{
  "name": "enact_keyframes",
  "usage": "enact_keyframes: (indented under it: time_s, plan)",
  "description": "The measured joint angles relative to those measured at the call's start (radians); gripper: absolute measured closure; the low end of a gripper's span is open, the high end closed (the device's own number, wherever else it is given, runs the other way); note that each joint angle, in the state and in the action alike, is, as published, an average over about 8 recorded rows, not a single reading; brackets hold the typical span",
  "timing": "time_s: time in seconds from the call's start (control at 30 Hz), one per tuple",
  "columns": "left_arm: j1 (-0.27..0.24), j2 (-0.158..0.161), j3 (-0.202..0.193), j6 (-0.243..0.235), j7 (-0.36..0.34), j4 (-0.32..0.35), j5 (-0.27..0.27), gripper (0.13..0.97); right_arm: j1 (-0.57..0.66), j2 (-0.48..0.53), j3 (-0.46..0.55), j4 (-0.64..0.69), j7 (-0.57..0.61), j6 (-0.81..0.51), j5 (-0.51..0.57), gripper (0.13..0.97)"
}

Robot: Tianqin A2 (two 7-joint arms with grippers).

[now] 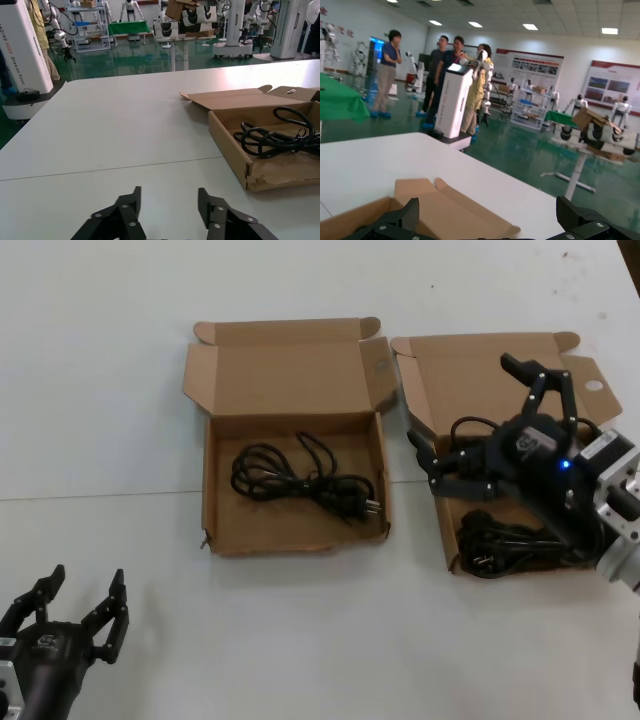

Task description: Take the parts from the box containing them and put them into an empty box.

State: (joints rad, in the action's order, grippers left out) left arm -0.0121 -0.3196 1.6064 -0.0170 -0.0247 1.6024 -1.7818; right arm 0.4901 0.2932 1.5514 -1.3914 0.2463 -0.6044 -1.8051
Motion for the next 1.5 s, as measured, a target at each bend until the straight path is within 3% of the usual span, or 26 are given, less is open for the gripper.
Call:
enact_keyframes:
  time_s: [0.17,0.43,0.73,1.03,1.5]
  plan:
    - [0.001,0.002,-0.001,0.001,0.002,0.000,-0.001,0.680,-0.040,0.001,0.004,-0.017,0.000,0.049,0.000,0.129]
    - [0.003,0.004,-0.001,0.004,0.005,-0.001,-0.004,0.468,-0.103,0.001,0.010,-0.044,0.000,0.128,0.001,0.129]
    - [0.004,0.007,-0.002,0.006,0.009,-0.001,-0.006,0.290,-0.175,0.002,0.017,-0.074,0.000,0.216,0.002,0.129]
    - [0.006,0.010,-0.003,0.009,0.012,-0.001,-0.009,0.179,-0.247,0.003,0.024,-0.105,0.000,0.304,0.003,0.129]
    - [0.009,0.014,-0.005,0.012,0.018,-0.002,-0.013,0.133,-0.358,0.005,0.035,-0.152,0.000,0.441,0.004,0.129]
